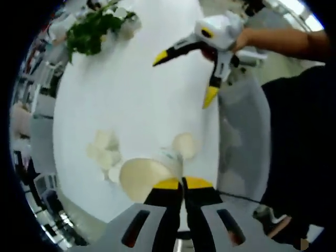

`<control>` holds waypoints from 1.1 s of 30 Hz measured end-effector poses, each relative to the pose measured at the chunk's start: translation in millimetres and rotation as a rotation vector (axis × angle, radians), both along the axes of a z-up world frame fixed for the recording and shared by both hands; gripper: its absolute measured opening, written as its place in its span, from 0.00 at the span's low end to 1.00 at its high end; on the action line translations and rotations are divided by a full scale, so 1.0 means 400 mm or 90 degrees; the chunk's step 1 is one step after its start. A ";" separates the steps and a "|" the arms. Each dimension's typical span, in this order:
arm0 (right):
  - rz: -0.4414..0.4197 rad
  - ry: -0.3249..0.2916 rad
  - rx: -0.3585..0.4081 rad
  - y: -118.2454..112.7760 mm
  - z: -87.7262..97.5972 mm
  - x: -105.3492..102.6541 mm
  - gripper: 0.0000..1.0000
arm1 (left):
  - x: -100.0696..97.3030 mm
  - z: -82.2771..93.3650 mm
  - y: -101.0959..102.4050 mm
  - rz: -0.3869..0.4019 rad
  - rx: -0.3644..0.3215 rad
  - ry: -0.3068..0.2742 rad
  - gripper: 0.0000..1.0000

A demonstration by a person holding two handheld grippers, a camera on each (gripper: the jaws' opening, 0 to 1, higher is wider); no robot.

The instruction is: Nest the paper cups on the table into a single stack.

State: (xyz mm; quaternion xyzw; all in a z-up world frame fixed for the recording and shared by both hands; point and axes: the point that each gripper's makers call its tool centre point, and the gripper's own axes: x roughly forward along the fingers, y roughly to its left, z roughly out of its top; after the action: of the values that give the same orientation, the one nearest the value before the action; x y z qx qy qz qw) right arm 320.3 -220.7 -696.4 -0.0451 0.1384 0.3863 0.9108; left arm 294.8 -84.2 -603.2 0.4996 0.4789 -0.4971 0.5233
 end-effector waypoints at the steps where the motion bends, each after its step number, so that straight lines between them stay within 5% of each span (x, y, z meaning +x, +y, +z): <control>1: 0.000 -0.001 0.000 -0.001 0.000 -0.002 1.00 | -0.003 -0.001 -0.004 -0.003 0.008 0.003 0.00; 16: -0.015 -0.002 0.005 -0.024 -0.001 -0.002 1.00 | 0.000 -0.019 -0.027 0.002 0.014 0.004 0.00; 33: -0.010 0.005 0.003 -0.013 -0.006 -0.003 1.00 | -0.018 -0.101 -0.020 -0.004 0.012 0.025 0.00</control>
State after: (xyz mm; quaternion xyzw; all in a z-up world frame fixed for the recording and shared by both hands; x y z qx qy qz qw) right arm 319.0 -226.0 -699.0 -0.0401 0.1413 0.3798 0.9133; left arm 287.4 -92.2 -643.4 0.4962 0.4924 -0.5041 0.5071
